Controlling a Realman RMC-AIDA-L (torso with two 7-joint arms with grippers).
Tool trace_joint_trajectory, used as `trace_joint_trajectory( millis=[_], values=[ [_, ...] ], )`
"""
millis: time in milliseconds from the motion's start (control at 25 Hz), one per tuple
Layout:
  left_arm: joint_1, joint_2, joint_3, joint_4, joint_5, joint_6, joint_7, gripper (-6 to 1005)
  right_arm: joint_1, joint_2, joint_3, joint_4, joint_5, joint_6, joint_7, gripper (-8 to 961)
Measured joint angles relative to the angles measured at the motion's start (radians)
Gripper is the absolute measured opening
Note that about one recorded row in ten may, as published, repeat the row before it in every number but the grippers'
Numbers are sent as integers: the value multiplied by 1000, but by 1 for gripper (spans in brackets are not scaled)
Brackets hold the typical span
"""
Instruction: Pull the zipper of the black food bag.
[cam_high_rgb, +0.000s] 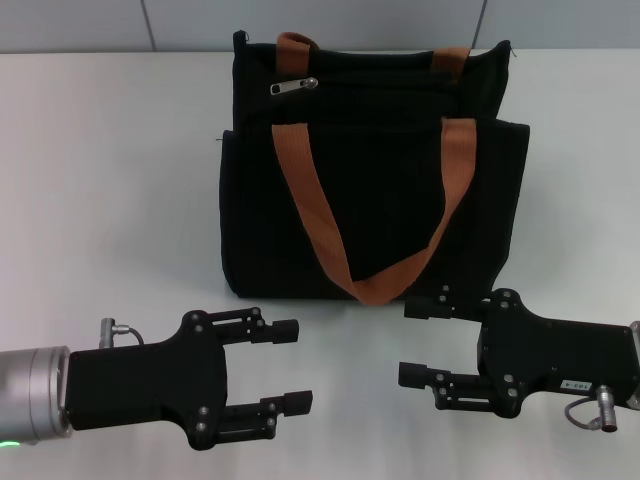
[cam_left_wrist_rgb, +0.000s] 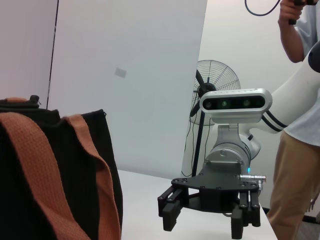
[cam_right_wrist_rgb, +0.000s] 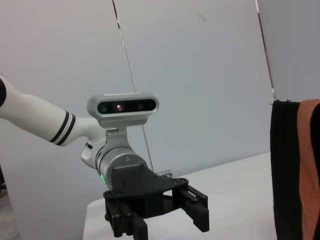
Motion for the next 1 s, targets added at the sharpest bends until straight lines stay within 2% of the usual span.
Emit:
trace_joint_trajectory(
  millis=[560, 720, 840, 1000],
  values=[
    [1, -2, -18, 2, -4, -6, 3, 670, -1, 0, 0, 31, 0, 37, -9, 712],
    [14, -13, -132, -3, -8, -14, 24, 668, -1, 0, 2, 49, 1, 37, -10, 712],
    [20, -27, -293, -31, -17, -44, 29, 667, -2, 0, 2, 63, 1, 36, -15, 712],
    [-8, -26, -391, -72, -35, -115, 12, 661, -11, 0, 2, 83, 12, 28, -47, 711]
  ],
)
